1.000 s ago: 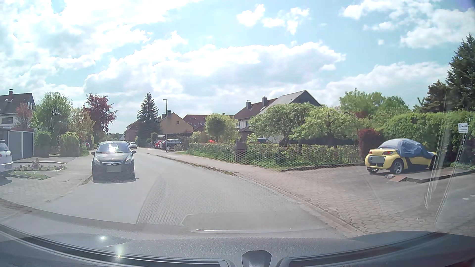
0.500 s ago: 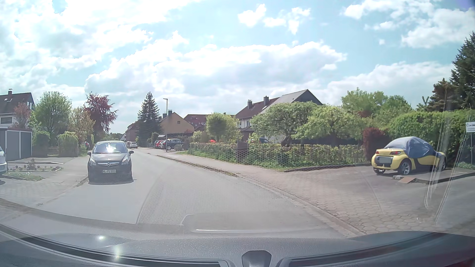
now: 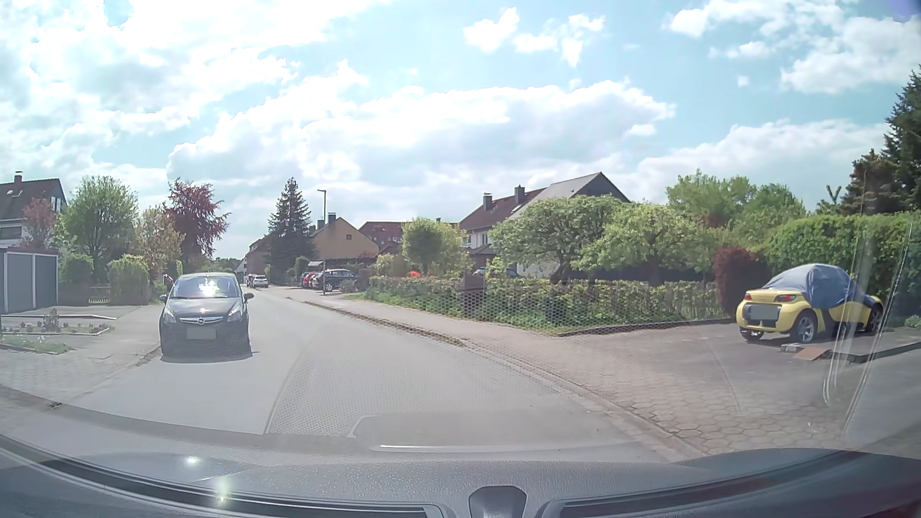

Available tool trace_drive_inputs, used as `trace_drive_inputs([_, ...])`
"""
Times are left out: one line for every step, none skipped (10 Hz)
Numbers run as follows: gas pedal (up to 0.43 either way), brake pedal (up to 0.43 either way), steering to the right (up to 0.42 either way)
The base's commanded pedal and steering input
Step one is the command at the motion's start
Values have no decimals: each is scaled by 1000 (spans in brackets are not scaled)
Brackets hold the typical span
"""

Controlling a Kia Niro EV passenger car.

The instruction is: Follow the waypoints while adhering to traffic rules and regulations

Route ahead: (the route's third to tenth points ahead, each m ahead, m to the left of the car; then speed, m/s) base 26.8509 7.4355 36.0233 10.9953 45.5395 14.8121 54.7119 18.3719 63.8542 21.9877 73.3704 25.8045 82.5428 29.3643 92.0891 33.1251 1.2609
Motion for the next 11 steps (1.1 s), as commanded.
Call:
trace_drive_inputs([0, 55, -49])
trace_drive_inputs([0, 61, -54])
trace_drive_inputs([0, 61, -59])
trace_drive_inputs([0, 67, -63])
trace_drive_inputs([0, 67, -68])
trace_drive_inputs([0, 73, -73])
trace_drive_inputs([0, 79, -77])
trace_drive_inputs([0, 79, -81])
trace_drive_inputs([0, 85, -86])
trace_drive_inputs([0, 79, -96])
trace_drive_inputs([0, 85, -105])
